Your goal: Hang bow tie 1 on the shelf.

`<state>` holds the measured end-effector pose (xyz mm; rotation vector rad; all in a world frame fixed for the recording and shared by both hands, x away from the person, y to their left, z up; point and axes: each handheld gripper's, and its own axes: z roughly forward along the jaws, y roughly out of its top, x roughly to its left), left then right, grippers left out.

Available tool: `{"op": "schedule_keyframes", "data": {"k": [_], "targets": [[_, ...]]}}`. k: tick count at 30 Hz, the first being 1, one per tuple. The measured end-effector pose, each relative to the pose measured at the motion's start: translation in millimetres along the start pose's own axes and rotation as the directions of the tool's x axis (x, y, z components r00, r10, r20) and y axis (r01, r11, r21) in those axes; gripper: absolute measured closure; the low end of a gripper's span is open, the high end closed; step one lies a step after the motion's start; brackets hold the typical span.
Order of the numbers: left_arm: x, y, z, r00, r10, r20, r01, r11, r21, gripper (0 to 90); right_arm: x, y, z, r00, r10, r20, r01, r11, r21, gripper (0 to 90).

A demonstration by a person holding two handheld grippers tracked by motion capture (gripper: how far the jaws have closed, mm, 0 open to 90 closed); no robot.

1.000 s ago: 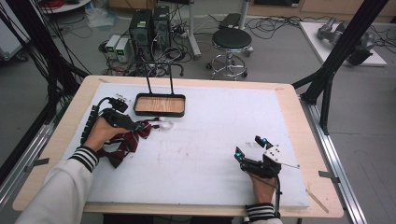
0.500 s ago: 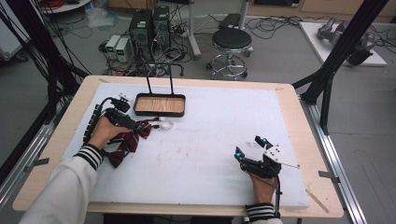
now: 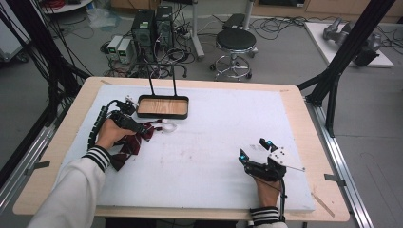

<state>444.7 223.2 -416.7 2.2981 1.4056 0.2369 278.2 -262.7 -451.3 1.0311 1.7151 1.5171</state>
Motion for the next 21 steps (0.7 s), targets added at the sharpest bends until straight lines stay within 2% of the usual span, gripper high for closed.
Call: {"op": "schedule_keyframes", "data": {"k": [4,6,8,10,13,18,21], "targets": [[0.9,0.2,0.0,0.9999,-0.01,-0.003,0.01,0.9999,0.009,28.9,0.0,-0.1,0.0,1.0,-0.002,0.0,0.002,1.0,0.0,11.0],[1.0,0.1,-0.2,0.9998,-0.012,-0.016,0.012,0.9999,0.01,34.7,-0.1,0.0,0.0,1.0,-0.003,0.0,0.003,1.0,0.001,10.9],[1.1,0.2,-0.6,0.9994,-0.017,-0.029,0.017,0.9998,0.009,35.9,0.0,0.0,0.0,1.0,-0.003,0.0,0.003,1.0,0.001,10.9],[0.5,0.4,-0.7,0.9989,-0.02,-0.043,0.02,0.9998,0.008,42.6,0.0,0.0,0.0,1.0,-0.003,0.0,0.003,1.0,0.001,10.9],[-1.9,0.7,-0.8,0.9976,-0.01,-0.069,0.01,0.9999,0.01,46.9,-0.1,-0.1,0.0,1.0,-0.005,0.0,0.005,1.0,0.002,11.0],[-4.1,1.1,-1.7,0.9961,-0.01,-0.088,0.011,0.9999,0.01,59.6,0.0,0.0,0.0,1.0,-0.003,0.0,0.003,1.0,0.001,10.9],[-3.7,1.1,-2.0,0.9957,-0.017,-0.092,0.017,0.9998,0.009,61.2,0.0,0.0,0.0,1.0,-0.003,0.0,0.003,1.0,0.001,11.0]]}}
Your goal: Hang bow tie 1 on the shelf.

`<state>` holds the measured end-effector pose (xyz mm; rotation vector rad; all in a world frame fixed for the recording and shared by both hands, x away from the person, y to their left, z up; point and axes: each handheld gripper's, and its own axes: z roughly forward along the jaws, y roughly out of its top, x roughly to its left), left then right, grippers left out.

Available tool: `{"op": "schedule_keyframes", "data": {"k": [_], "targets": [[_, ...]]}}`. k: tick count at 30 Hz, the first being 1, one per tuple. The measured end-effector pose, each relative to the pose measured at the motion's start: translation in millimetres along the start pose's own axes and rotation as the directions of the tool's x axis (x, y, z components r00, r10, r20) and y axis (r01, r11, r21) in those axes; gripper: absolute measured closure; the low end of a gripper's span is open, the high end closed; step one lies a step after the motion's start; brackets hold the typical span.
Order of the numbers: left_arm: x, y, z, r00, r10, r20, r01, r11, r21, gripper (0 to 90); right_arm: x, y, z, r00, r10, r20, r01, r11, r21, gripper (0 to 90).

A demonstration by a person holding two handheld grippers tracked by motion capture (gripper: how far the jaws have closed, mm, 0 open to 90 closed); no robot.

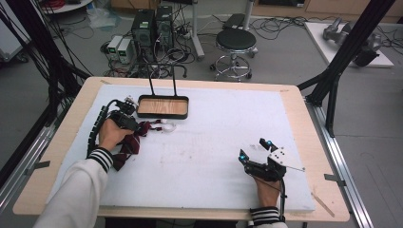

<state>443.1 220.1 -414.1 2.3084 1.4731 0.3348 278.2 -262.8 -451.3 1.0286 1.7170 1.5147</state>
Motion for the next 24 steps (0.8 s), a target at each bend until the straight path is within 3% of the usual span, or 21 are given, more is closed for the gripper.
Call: {"op": "schedule_keyframes", "data": {"k": [15,24], "targets": [[-0.5,-0.8,-5.3,0.9995,0.028,-0.01,-0.029,0.999,-0.036,64.0,-0.2,0.0,0.0,1.0,-0.003,-0.002,0.003,1.0,0.001,10.9],[-4.1,-3.0,-17.8,0.9965,0.067,-0.049,-0.073,0.9906,-0.115,64.6,0.0,0.0,0.1,1.0,-0.001,-0.002,0.001,1.0,0.002,10.9]]}}
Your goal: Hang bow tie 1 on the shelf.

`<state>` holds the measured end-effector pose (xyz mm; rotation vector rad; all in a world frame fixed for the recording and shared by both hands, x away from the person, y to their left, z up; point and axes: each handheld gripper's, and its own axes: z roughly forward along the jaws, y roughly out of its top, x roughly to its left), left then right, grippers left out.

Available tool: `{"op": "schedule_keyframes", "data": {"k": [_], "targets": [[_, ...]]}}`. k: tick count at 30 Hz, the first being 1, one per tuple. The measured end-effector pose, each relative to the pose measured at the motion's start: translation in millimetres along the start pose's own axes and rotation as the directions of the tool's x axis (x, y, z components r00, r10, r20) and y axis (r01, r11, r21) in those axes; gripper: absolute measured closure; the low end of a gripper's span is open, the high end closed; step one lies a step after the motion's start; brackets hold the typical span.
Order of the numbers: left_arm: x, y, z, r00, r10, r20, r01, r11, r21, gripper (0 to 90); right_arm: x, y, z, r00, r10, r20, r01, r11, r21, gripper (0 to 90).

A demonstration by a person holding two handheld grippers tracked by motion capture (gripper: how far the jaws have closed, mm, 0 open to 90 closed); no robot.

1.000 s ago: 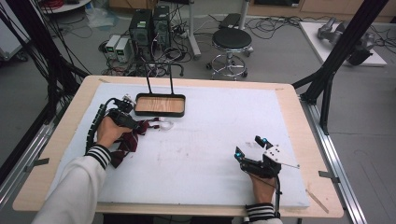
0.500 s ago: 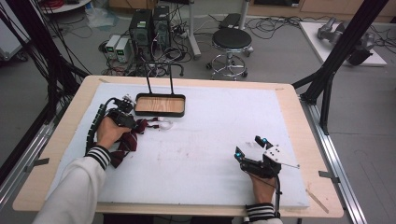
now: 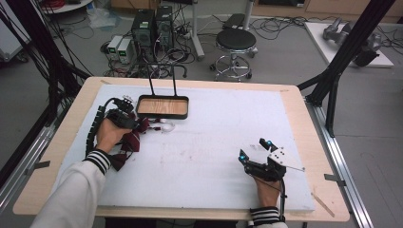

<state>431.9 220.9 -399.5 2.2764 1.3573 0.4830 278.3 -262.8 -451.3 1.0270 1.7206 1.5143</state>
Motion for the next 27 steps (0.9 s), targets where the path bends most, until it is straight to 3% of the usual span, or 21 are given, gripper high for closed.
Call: {"op": "schedule_keyframes", "data": {"k": [4,8,11,18,20,25,27], "targets": [[-0.3,-0.9,-6.8,0.9998,0.007,-0.018,-0.008,0.9986,-0.053,64.6,0.0,0.0,-0.1,1.0,0.001,0.002,-0.001,1.0,0.001,11.0],[1.8,-1.1,-17.6,0.9997,0.017,-0.02,-0.019,0.9916,-0.128,64.6,0.2,0.0,0.0,1.0,0.002,0.0,-0.002,1.0,0.001,11.0],[0.6,-1.7,-27.2,0.9983,0.047,-0.034,-0.053,0.981,-0.187,64.6,0.0,0.0,0.0,1.0,0.003,0.002,-0.003,1.0,-0.001,10.9],[4.8,-4.1,-41.6,0.9956,0.058,-0.074,-0.076,0.9599,-0.27,64.5,0.3,0.0,0.0,1.0,0.002,0.001,-0.002,1.0,0.001,11.0],[6.6,-5.3,-45.9,0.9951,0.059,-0.08,-0.08,0.9515,-0.297,64.5,0.0,0.0,0.0,1.0,0.006,0.002,-0.006,1.0,-0.002,11.0],[13.3,-7.6,-57.2,0.9927,0.068,-0.1,-0.101,0.9198,-0.379,64.6,-0.1,0.0,0.1,1.0,0.002,0.002,-0.002,1.0,0.0,11.0],[15.7,-7.4,-60.9,0.9925,0.052,-0.111,-0.092,0.9133,-0.397,64.6,0.1,0.0,0.1,1.0,0.003,0.003,-0.003,1.0,0.001,10.9]]}}
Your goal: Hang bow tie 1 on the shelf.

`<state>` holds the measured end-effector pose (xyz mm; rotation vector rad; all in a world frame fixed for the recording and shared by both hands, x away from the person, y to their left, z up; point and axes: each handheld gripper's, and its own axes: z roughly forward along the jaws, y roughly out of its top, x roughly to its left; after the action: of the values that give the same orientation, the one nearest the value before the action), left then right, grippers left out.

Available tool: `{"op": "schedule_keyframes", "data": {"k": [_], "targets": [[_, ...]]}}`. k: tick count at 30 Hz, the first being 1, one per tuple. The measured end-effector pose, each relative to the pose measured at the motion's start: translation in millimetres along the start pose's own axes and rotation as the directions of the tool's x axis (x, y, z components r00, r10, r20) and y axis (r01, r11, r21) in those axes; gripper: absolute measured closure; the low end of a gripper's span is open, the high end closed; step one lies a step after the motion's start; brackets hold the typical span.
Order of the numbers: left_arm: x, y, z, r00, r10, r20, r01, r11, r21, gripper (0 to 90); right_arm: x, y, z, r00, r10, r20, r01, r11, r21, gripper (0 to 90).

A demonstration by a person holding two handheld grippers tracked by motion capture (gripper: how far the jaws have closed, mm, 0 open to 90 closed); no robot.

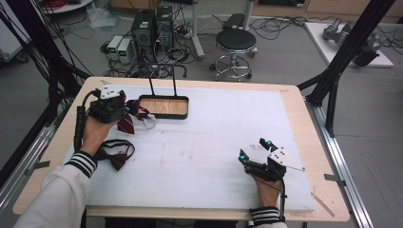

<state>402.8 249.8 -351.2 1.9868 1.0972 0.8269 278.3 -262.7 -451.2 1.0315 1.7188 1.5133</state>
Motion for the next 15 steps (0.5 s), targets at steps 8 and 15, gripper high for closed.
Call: {"op": "schedule_keyframes", "data": {"k": [8,15], "targets": [[7.9,10.7,-10.6,1.0,-0.007,-0.007,0.006,0.9974,-0.072,64.6,0.0,0.0,0.1,1.0,0.0,0.0,0.0,1.0,0.0,11.0],[11.5,22.5,-17.6,1.0,0.004,-0.003,-0.004,0.9926,-0.122,64.6,0.3,0.1,0.0,1.0,0.002,0.0,-0.002,1.0,0.002,10.9]]}}
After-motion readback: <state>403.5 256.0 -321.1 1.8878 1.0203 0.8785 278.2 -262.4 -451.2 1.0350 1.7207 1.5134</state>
